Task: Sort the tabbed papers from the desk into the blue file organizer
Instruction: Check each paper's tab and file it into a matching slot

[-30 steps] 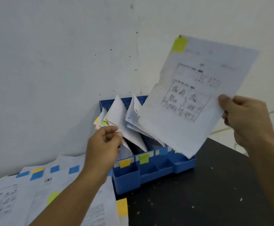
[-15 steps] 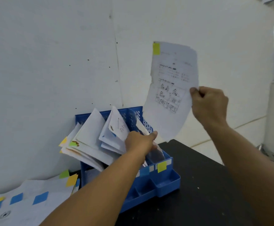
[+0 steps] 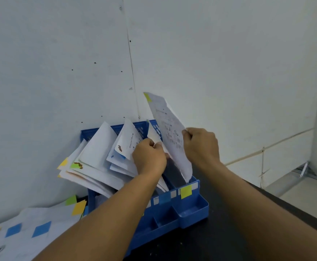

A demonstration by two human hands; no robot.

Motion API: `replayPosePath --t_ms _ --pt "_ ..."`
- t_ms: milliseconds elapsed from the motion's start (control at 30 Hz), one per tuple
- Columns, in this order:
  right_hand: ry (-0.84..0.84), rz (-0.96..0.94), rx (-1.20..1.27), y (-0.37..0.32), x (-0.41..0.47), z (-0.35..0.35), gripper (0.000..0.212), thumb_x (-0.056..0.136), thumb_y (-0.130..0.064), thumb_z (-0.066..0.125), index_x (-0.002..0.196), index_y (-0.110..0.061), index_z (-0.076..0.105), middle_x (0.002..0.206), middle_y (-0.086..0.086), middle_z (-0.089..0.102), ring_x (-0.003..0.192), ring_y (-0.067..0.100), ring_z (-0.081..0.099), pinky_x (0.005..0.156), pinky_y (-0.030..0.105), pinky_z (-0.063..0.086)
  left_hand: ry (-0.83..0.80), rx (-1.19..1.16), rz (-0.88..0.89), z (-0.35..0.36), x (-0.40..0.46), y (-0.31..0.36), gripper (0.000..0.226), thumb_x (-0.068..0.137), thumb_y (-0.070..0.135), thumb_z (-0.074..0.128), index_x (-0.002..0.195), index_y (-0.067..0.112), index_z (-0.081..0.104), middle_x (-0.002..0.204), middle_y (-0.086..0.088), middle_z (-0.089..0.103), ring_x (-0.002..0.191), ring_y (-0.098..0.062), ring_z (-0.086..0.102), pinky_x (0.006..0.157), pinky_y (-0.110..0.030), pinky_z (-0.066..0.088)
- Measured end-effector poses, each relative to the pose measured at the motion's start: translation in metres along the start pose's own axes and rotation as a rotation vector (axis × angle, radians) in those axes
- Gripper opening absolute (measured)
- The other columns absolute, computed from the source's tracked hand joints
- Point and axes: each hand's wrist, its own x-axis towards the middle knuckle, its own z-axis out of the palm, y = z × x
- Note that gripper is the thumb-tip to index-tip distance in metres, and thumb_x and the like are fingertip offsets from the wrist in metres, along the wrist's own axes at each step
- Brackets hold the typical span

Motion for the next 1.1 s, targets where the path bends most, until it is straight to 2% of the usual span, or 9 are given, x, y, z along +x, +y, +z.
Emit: replayPosePath --t_ms 100,200,267,400,600,667,800,933,1100 --pt "-0.194 0.057 -0.044 0.007 -0.017 0.022 0.040 0.102 -0.027 0.042 0.063 -0.019 0.047 0.064 0.002 0.056 0.061 0.025 0.056 0.053 0.029 0.038 -0.015 0.027 0.058 -0.005 -0.006 0.001 0.031 0.095 0.016 0.055 0.066 0.012 0.047 0.064 -0.007 0.068 0.054 -0.008 0.069 0.054 -0.024 0.052" --pt "-0.390 0.086 -0.121 0.012 -0.029 0.032 0.030 0.100 -0.022 0.043 0.070 -0.022 0.044 0.079 0.004 0.057 0.072 0.027 0.055 0.053 0.029 0.035 -0.021 0.056 0.069 -0.007 -0.006 0.000 0.032 0.095 0.019 0.056 0.065 0.015 0.049 0.065 -0.005 0.069 0.059 -0.013 0.070 0.060 -0.030 0.055" --pt "-0.445 0.079 -0.120 0.013 -0.034 0.033 0.022 0.101 -0.023 0.043 0.079 -0.021 0.047 0.090 0.008 0.062 0.077 0.027 0.056 0.058 0.031 0.042 -0.037 0.033 0.013 -0.009 -0.006 0.001 0.029 0.096 0.019 0.056 0.067 0.014 0.053 0.066 -0.005 0.070 0.056 -0.013 0.070 0.055 -0.026 0.052" --pt "-0.462 0.073 -0.099 0.012 -0.037 0.029 0.021 0.103 -0.029 0.043 0.104 -0.014 0.059 0.105 0.010 0.067 0.089 0.028 0.063 0.076 0.042 0.057 -0.078 -0.023 -0.058 -0.014 -0.007 0.005 0.022 0.097 0.022 0.056 0.083 0.006 0.062 0.066 -0.004 0.071 0.051 -0.009 0.068 0.063 -0.027 0.057" --pt "-0.322 0.088 -0.042 0.001 -0.051 0.017 0.039 0.101 -0.026 0.049 0.139 -0.017 0.049 0.127 0.010 0.061 0.108 0.029 0.058 0.085 0.037 0.050 -0.193 -0.112 -0.113 -0.039 -0.026 0.003 0.014 0.095 0.018 0.057 0.088 0.011 0.068 0.069 -0.003 0.072 0.058 -0.015 0.071 0.071 -0.038 0.061" --pt "-0.211 0.037 0.003 -0.006 -0.065 0.017 0.041 0.099 -0.024 0.051 0.140 -0.017 0.049 0.130 0.007 0.058 0.108 0.027 0.057 0.084 0.036 0.047 -0.232 -0.088 -0.113 -0.059 -0.043 -0.007 0.011 0.094 0.016 0.058 0.094 0.012 0.068 0.072 -0.004 0.072 0.057 -0.016 0.070 0.063 -0.037 0.061" --pt "-0.130 -0.018 0.185 -0.032 -0.103 0.025 0.035 0.099 -0.025 0.054 0.133 -0.020 0.058 0.124 -0.001 0.059 0.106 0.021 0.058 0.085 0.033 0.049 -0.264 0.121 -0.039 -0.115 -0.086 -0.043 0.013 0.093 0.022 0.061 0.083 0.019 0.068 0.068 -0.001 0.070 0.056 -0.012 0.066 0.049 -0.026 0.051" --pt "-0.116 -0.065 0.336 -0.071 -0.145 0.038 0.027 0.097 -0.022 0.057 0.123 -0.022 0.064 0.113 -0.006 0.063 0.098 0.015 0.061 0.082 0.038 0.054 -0.189 0.225 -0.046 -0.179 -0.107 -0.081 0.012 0.090 0.018 0.064 0.079 0.020 0.070 0.067 0.001 0.070 0.052 -0.010 0.065 0.055 -0.023 0.055" --pt "-0.263 -0.151 0.439 -0.136 -0.200 0.055 0.024 0.096 -0.022 0.058 0.119 -0.023 0.068 0.098 -0.012 0.066 0.081 0.005 0.058 0.073 0.025 0.053 -0.064 0.390 -0.106 -0.263 -0.121 -0.116 0.012 0.088 0.024 0.066 0.078 0.030 0.071 0.072 0.010 0.071 0.060 -0.007 0.067 0.062 -0.022 0.055"
